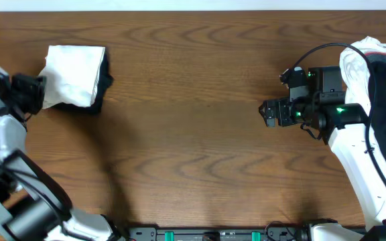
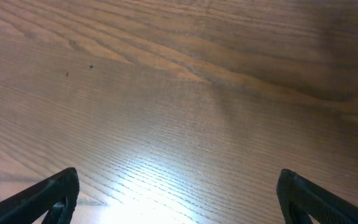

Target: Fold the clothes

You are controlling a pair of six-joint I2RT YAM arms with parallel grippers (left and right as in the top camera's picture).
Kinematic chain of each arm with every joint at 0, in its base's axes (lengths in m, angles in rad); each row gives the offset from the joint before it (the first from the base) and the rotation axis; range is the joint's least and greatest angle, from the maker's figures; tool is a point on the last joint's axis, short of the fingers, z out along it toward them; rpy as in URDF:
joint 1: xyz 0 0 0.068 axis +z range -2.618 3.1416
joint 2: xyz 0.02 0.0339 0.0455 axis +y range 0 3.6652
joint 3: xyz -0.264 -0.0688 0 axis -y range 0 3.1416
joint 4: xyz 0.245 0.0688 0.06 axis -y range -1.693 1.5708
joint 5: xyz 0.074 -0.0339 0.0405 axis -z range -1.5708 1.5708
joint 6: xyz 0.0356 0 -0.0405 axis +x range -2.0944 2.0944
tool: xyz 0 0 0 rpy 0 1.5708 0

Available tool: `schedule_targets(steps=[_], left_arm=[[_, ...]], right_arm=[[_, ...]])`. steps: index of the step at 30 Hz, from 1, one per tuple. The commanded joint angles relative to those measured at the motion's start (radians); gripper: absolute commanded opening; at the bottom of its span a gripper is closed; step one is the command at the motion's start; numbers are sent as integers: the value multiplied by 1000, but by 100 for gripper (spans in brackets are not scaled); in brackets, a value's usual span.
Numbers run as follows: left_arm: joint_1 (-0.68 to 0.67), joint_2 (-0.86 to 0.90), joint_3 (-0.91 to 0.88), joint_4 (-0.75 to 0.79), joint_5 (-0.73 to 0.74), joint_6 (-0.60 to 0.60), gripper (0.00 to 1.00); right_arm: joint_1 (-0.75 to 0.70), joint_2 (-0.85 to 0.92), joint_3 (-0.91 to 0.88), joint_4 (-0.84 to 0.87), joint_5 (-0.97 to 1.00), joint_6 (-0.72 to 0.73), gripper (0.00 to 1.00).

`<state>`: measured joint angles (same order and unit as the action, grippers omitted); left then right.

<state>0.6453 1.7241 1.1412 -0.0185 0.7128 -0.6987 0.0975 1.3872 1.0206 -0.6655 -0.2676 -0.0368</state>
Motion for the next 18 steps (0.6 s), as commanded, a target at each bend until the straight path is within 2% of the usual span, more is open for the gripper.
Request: schedule_targets(steps=[1,6,11,14,18], left_arm=[[-58,-126,2,5,1,20,7],[-141,-205,2,5,1,20,7],[-269,-209,2,5,-1,5,7],[-362,-209,2,1,-73,5,8],[-469,-209,2,1,-217,6,17]], right_arm=[[-5,-2,12,-1,6,-2,99],[-5,-2,12,-1,6,-2,99],[-5,-2,12,-1,6,-2,99],[-5,-2,12,-1,6,-2,99],[-5,-2,12,-1,6,-2,99]])
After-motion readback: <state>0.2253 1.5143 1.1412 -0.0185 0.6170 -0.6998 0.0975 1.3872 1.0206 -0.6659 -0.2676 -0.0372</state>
